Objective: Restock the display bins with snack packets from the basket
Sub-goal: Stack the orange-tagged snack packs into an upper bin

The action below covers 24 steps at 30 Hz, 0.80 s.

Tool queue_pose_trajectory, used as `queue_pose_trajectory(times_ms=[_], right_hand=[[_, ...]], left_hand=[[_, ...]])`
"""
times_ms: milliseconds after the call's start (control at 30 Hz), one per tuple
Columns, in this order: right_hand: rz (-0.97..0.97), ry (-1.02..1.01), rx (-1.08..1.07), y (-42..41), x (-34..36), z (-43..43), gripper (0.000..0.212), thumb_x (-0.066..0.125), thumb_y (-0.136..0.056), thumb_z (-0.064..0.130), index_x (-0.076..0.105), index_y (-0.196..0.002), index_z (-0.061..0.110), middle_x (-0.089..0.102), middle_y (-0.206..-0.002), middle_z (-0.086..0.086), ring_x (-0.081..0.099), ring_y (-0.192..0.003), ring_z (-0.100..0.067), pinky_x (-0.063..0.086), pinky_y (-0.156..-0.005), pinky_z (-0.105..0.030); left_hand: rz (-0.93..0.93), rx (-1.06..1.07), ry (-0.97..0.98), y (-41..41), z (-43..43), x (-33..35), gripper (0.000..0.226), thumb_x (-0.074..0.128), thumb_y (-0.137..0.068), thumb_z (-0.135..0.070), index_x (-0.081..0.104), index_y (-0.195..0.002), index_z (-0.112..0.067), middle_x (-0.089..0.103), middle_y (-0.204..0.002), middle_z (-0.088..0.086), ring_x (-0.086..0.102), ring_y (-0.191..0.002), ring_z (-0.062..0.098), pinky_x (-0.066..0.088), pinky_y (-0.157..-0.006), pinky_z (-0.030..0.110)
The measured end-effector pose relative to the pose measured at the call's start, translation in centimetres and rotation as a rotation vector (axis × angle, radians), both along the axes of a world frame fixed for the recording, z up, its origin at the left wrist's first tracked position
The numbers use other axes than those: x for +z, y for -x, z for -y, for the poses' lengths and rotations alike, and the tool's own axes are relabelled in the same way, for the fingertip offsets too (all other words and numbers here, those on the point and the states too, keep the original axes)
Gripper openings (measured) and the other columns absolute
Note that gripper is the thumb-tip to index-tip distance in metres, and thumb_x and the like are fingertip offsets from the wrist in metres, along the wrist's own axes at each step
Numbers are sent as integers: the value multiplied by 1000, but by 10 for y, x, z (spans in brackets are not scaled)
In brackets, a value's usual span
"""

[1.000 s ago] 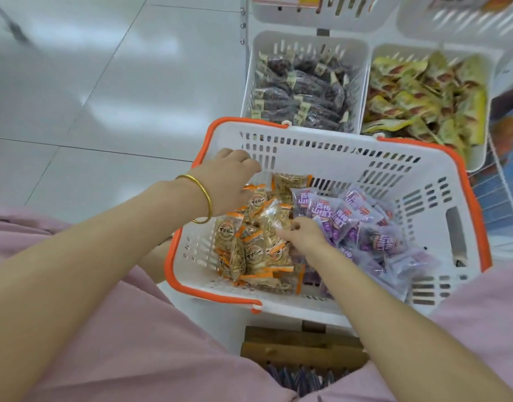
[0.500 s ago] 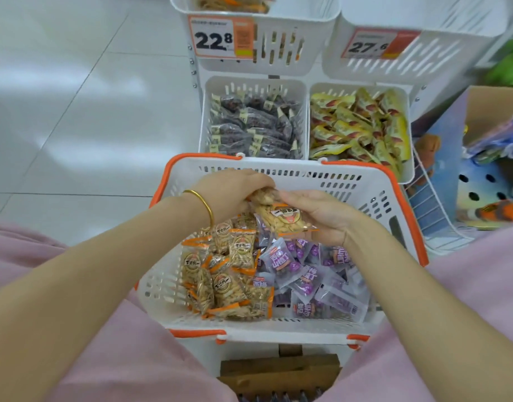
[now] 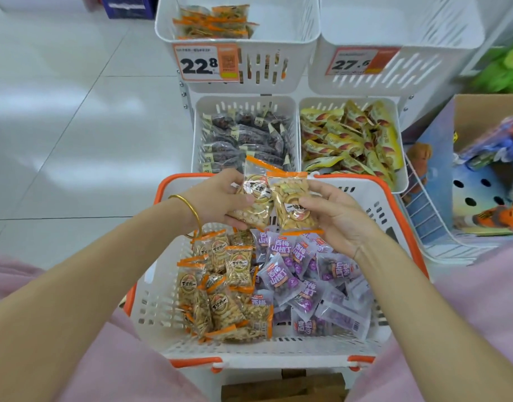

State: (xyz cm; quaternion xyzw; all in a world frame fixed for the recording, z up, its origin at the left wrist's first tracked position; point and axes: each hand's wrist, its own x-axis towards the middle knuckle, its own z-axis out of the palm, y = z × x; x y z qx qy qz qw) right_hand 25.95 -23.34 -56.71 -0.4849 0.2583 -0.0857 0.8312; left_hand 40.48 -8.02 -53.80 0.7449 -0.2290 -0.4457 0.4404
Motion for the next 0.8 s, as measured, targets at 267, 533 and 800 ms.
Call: queue_pose_trajectory(times_ms=[267,533,800], right_hand=[[-15,-4,-225,-6,3,-8,16,54,-91,-1,58,-87,14,65,-69,2,56,-60,-9,45,-58,-23],[-261,91,-132,-3,9,-3,24,57,-91,16,63,-114,14,64,-91,-3,59,-73,-17,52,-58,-30],[-249,747,228,8,45,13,49,79,-70,3,59,-108,27,66,-92,-7,62,-76,-19,52,-73,-36]], left_hand=[[-2,39,75,2,6,-5,38,49,-93,1,39,-130,-2,52,-117,10,60,-87,11,55,-64,16],[25,145,101,3,10,-2,27,48,-95,-6,43,-119,-18,48,-128,25,55,-113,38,58,-69,36],[122,83,126,-2,6,-1,36,45,-98,-17,46,-133,-27,54,-123,14,59,-106,27,58,-80,37]])
